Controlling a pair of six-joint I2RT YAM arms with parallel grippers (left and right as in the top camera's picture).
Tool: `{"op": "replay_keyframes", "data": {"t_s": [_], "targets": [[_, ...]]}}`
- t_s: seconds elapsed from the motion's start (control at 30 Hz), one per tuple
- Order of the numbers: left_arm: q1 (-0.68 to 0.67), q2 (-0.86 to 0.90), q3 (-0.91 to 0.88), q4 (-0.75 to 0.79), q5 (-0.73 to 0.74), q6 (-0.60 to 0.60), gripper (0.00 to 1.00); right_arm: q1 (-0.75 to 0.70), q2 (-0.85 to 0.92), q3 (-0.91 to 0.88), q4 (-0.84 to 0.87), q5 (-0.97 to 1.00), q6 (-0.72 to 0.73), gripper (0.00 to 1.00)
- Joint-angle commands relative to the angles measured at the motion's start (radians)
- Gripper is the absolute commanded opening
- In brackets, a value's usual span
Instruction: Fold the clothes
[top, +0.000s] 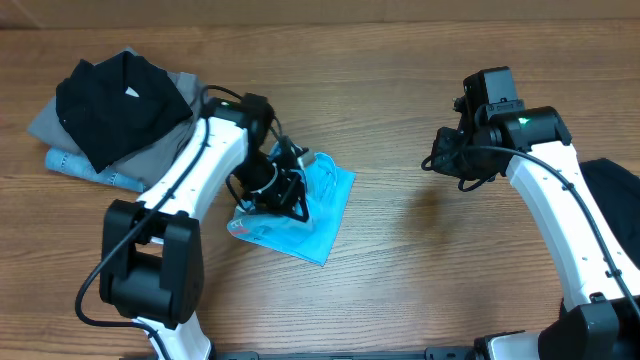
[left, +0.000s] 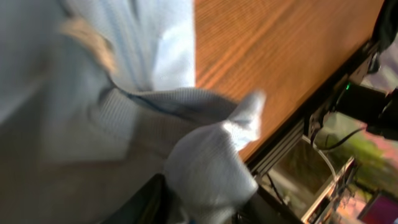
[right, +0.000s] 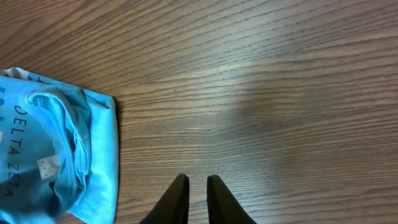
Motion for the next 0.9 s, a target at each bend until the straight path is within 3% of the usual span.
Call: {"op": "replay_keyframes", "data": {"t_s": [0.0,0.17,0.3,0.4,0.63,0.73,0.83,0.87], "targets": [[-0.005,-0.022,0.019,-0.039,-0.018,0.011,0.44,-0.004,-0.010,0.012,0.010,-0.001,-0.003,0.18],[0.058,-0.022,0.112,-0.133,-0.006,0.024,0.45,-0.004,-0.010,-0.026,0.129,-0.118,-0.027,0.30],[0.116,-0.022,0.229,-0.154,-0.008,0.026,0.45,0.009,0.007,-0.066,0.251,-0.264,-0.037,0.30],[0.168,-0.022,0.278,-0.101,-0.008,-0.002,0.51,0.068,0.029,-0.119,0.364,-0.354,-0.036,0.31],[0.216,-0.021,0.274,0.000,-0.050,-0.011,0.60,0.312,0.181,-0.145,0.477,-0.270,-0.011,0.30],[0.216,-0.021,0.274,0.008,-0.060,-0.011,0.64,0.377,0.263,-0.145,0.536,-0.136,0.059,0.30],[0.216,-0.020,0.272,0.008,-0.111,-0.011,0.64,0.417,0.330,-0.145,0.596,-0.135,0.059,0.31],[0.216,-0.021,0.265,0.011,-0.124,-0.011,0.65,0.437,0.355,-0.145,0.617,-0.149,0.059,0.36]]}}
